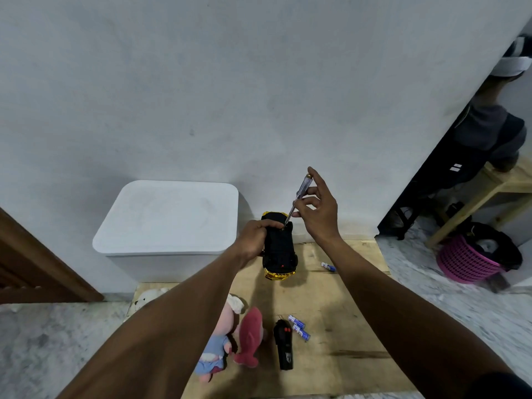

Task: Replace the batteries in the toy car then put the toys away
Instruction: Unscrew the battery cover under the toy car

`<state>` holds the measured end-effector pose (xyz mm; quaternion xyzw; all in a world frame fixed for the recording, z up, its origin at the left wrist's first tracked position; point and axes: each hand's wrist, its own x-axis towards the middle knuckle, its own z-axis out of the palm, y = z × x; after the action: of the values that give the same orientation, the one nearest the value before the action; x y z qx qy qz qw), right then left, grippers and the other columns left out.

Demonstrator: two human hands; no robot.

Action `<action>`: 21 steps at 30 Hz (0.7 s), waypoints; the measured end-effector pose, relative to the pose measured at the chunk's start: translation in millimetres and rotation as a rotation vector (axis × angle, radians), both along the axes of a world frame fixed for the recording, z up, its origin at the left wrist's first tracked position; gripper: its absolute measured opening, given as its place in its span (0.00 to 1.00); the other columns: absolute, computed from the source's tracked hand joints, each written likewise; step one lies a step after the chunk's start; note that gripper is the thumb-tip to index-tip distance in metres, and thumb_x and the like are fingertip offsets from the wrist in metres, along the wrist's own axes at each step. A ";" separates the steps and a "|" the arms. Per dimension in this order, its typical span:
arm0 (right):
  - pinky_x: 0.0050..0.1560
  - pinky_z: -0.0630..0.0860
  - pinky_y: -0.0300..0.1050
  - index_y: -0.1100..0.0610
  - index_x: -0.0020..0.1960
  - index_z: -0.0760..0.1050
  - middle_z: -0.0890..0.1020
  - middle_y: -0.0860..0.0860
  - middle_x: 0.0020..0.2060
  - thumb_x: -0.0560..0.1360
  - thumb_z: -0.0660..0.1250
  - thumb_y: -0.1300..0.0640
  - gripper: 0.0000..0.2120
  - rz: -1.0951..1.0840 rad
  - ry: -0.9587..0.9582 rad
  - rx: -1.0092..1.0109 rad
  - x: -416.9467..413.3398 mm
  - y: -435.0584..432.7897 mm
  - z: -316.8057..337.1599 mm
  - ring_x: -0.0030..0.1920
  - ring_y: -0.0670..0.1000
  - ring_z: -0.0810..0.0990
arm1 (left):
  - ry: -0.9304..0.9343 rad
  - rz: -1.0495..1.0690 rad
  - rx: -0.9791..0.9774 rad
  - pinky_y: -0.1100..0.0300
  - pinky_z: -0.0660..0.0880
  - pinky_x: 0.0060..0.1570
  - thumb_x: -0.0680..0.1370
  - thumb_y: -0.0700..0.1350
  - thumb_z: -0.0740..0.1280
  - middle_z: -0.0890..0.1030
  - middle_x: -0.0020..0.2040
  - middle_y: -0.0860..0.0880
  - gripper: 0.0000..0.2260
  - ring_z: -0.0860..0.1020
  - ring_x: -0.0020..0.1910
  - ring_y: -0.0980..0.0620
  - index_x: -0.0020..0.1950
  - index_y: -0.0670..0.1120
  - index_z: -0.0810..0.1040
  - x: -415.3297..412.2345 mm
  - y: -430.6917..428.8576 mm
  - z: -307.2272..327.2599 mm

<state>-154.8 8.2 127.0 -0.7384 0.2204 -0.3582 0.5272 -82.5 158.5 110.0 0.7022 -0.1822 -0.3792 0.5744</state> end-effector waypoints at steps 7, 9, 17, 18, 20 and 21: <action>0.39 0.85 0.56 0.43 0.73 0.69 0.77 0.55 0.48 0.73 0.67 0.71 0.36 -0.001 -0.017 -0.030 0.9 3.1 -0.5 0.39 0.51 0.82 | -0.009 -0.004 0.005 0.54 0.78 0.43 0.80 0.32 0.50 0.79 0.56 0.41 0.22 0.77 0.47 0.46 0.56 0.46 0.82 2.6 0.2 0.0; 0.39 0.85 0.56 0.44 0.73 0.69 0.77 0.53 0.47 0.73 0.68 0.71 0.35 -0.002 -0.021 -0.039 0.7 4.7 -0.2 0.39 0.51 0.82 | -0.005 -0.007 0.005 0.56 0.78 0.39 0.80 0.32 0.50 0.79 0.56 0.42 0.22 0.77 0.46 0.48 0.56 0.46 0.82 3.8 0.2 0.1; 0.39 0.84 0.55 0.42 0.73 0.67 0.78 0.45 0.47 0.74 0.68 0.67 0.34 -0.018 -0.020 -0.133 1.6 11.5 -0.5 0.42 0.47 0.83 | 0.002 -0.005 0.006 0.59 0.77 0.35 0.79 0.31 0.50 0.79 0.55 0.43 0.23 0.78 0.45 0.50 0.56 0.46 0.82 6.9 -1.2 1.3; 0.39 0.84 0.55 0.41 0.72 0.67 0.77 0.44 0.47 0.74 0.69 0.66 0.34 -0.015 -0.021 -0.137 1.6 11.6 -0.9 0.43 0.47 0.83 | -0.003 -0.002 0.008 0.58 0.78 0.36 0.79 0.31 0.49 0.79 0.55 0.42 0.23 0.78 0.46 0.49 0.57 0.45 0.82 7.5 -1.6 1.4; 0.40 0.85 0.55 0.39 0.72 0.67 0.77 0.45 0.47 0.74 0.69 0.66 0.34 -0.006 -0.019 -0.142 1.8 11.4 -2.2 0.44 0.49 0.83 | -0.011 0.009 0.011 0.56 0.78 0.40 0.79 0.31 0.49 0.79 0.55 0.41 0.23 0.78 0.47 0.47 0.58 0.44 0.82 7.9 -1.6 1.2; 0.40 0.85 0.55 0.39 0.72 0.67 0.77 0.46 0.47 0.74 0.68 0.67 0.34 0.000 -0.019 -0.142 2.2 11.2 -3.1 0.44 0.50 0.83 | -0.015 0.016 0.014 0.55 0.78 0.41 0.79 0.31 0.49 0.79 0.55 0.41 0.23 0.78 0.47 0.47 0.58 0.43 0.81 7.7 -1.2 1.2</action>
<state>-152.7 19.4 124.0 -0.7705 0.1896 -0.3799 0.4754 -74.8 157.3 111.2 0.7104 -0.1783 -0.3703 0.5714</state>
